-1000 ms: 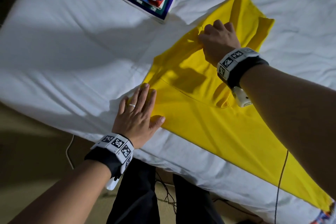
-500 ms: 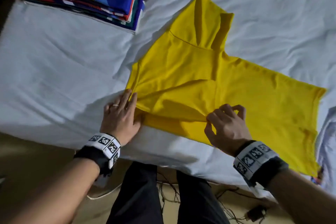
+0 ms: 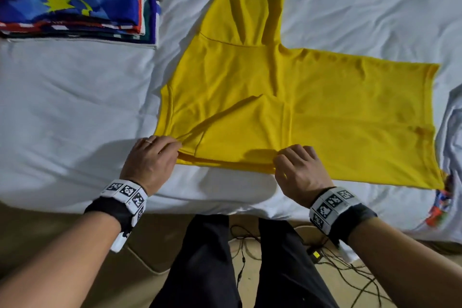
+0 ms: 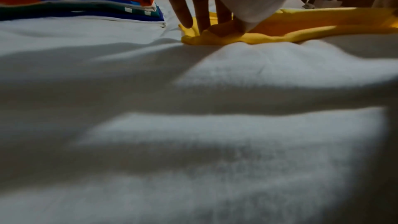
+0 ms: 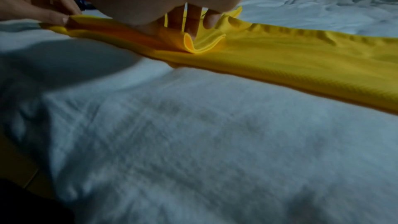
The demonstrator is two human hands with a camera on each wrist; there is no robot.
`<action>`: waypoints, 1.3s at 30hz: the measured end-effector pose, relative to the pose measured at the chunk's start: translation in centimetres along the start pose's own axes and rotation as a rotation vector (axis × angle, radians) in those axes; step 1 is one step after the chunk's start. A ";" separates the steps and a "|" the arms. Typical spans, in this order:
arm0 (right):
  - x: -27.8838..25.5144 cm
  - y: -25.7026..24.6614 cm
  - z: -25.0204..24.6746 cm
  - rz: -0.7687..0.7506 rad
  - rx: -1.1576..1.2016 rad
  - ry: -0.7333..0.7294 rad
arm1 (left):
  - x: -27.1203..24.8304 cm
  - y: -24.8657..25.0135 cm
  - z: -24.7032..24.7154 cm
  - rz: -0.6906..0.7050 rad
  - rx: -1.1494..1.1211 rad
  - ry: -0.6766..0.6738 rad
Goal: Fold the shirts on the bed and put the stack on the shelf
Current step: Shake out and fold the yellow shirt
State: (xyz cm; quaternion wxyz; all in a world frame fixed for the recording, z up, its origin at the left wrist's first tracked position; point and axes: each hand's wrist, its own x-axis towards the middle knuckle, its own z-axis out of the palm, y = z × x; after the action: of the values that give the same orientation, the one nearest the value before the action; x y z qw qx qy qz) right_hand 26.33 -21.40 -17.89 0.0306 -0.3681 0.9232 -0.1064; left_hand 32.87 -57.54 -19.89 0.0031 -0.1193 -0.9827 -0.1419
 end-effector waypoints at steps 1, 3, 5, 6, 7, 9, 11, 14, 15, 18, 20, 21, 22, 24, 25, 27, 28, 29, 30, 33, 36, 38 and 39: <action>-0.2 0.1 0.1 -0.023 -0.003 -0.012 | -0.2 -0.2 0.0 0.018 0.004 -0.001; -0.5 0.0 0.5 -0.058 -0.007 -0.029 | -0.6 -0.6 0.2 0.050 0.015 0.002; -0.7 -0.1 0.8 -0.072 -0.003 -0.034 | -0.8 -0.8 0.4 0.067 0.019 0.016; -0.8 -0.1 0.9 -0.073 -0.005 -0.036 | -0.8 -0.9 0.5 0.071 0.021 0.027; -1.0 -0.1 1.0 -0.070 -0.011 -0.044 | -0.7 -0.8 0.4 0.074 0.021 0.043; -1.2 0.0 1.0 -0.056 -0.028 -0.080 | -0.6 -0.8 0.2 0.080 0.030 0.087; -1.3 -0.1 0.9 -0.035 -0.028 -0.116 | -0.8 -0.8 -0.1 0.089 0.068 0.104; -0.8 -0.4 0.4 -0.022 0.056 -0.119 | -1.2 -0.6 -0.2 0.123 0.129 0.052; -0.4 -0.4 0.2 -0.013 0.094 -0.105 | -1.1 -0.4 -0.4 0.123 0.119 0.046; 1.7 0.0 -0.2 0.087 0.123 -0.017 | 0.5 0.9 -0.6 0.104 0.055 0.098; 3.1 0.2 -0.1 0.175 0.059 -0.020 | 2.0 2.3 -0.2 0.095 0.039 0.082; 3.6 0.2 0.1 0.204 0.016 -0.068 | 2.7 3.0 0.2 0.076 0.038 0.027; 4.0 0.1 0.4 0.225 -0.019 -0.139 | 3.1 3.4 0.7 0.046 0.041 -0.054; 4.2 -0.1 1.0 0.265 -0.060 -0.301 | 3.2 3.8 1.9 -0.029 0.057 -0.229; 4.0 0.1 1.4 0.295 -0.071 -0.381 | 3.0 3.7 2.5 -0.062 0.070 -0.296; 3.0 0.9 2.0 0.363 -0.096 -0.487 | 2.2 3.4 3.2 -0.106 0.097 -0.362; 2.4 1.4 2.1 0.392 -0.111 -0.514 | 2.0 3.2 3.3 -0.118 0.106 -0.380; 1.8 2.0 1.9 0.407 -0.123 -0.531 | 2.0 3.2 3.3 -0.128 0.110 -0.394; 1.4 2.6 1.6 0.408 -0.124 -0.543 | 2.2 3.3 3.1 -0.136 0.115 -0.406; 0.8 4.6 -0.3 0.378 -0.104 -0.552 | 4.1 4.0 1.7 -0.125 0.151 -0.402; 0.5 7.6 -2.4 0.388 -0.107 -0.472 | 7.2 4.6 0.1 -0.147 0.136 -0.309; 0.5 10.2 -3.5 0.417 -0.121 -0.407 | 9.7 4.9 -0.6 -0.180 0.086 -0.226; 0.6 11.6 -4.1 0.444 -0.125 -0.388 | 11.0 5.1 -0.8 -0.185 0.058 -0.193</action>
State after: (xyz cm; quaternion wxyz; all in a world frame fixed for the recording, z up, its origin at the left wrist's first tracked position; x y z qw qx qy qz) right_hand 17.53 -12.91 -16.40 0.2062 -0.1721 0.9627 0.0322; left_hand 23.35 -50.46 -17.28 -0.1009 -0.0412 -0.9889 -0.1012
